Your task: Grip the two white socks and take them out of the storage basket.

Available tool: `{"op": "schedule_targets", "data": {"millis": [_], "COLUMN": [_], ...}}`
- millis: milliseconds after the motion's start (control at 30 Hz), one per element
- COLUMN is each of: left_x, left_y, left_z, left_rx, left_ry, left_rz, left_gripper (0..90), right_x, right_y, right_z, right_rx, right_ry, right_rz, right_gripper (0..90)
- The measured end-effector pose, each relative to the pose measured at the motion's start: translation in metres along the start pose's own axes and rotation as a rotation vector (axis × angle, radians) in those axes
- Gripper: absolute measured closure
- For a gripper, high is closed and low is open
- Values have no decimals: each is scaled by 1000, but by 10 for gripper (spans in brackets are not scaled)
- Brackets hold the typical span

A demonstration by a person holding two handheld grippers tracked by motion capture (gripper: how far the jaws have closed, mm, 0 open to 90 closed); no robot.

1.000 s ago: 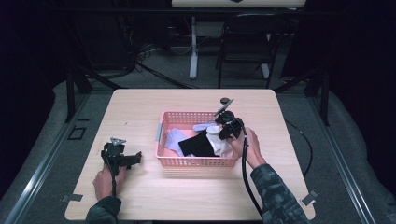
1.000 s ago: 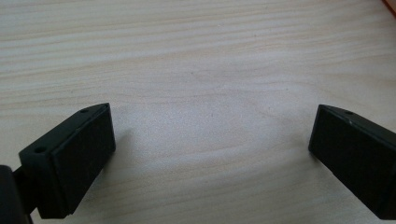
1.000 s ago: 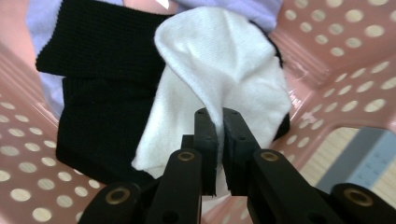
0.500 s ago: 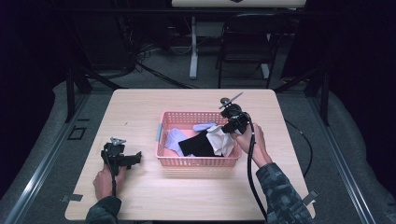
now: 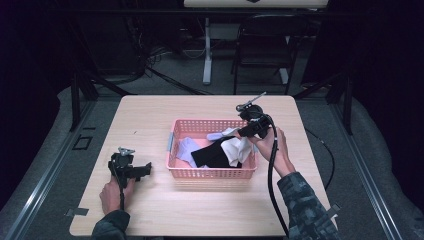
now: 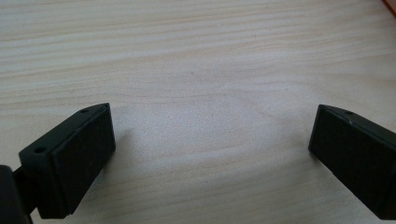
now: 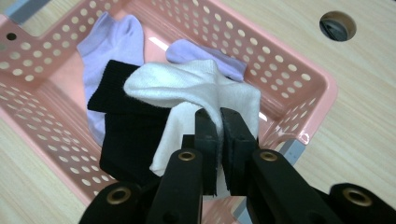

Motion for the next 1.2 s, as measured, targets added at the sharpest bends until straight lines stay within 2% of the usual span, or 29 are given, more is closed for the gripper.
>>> {"op": "schedule_targets", "data": {"millis": [33, 167, 333, 367, 433, 633, 1200], "left_x": [0, 0, 0, 0, 0, 0, 0], "left_y": [0, 0, 0, 0, 0, 0, 0], "left_z": [0, 0, 0, 0, 0, 0, 0], "left_rx": [0, 0, 0, 0, 0, 0, 0], "left_ry": [0, 0, 0, 0, 0, 0, 0], "left_rz": [0, 0, 0, 0, 0, 0, 0], "left_gripper": [5, 5, 5, 5, 5, 5, 5], "right_x": [0, -4, -5, -6, -7, -11, -17], "right_y": [-2, -3, -6, -6, -9, -12, -30], "right_z": [-2, -9, -15, -15, -21, -28, -46], "right_rx": [5, -8, 1, -2, 3, 2, 30], "right_ry": [4, -12, -11, -26, -23, -32, -68], "right_rz": [-15, -2, -11, 2, -11, -10, 21], "right_gripper": [860, 860, 860, 860, 860, 860, 863]}}
Point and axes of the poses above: each handheld gripper's, and its own axes: z roughly forward along the jaws, x roughly out of its underside, y roughly to its left, the point moved 8 cm from there along z, roughly forward along the jaws, and after that the axes turned 15 degrees about x, right-handed, at the moved point
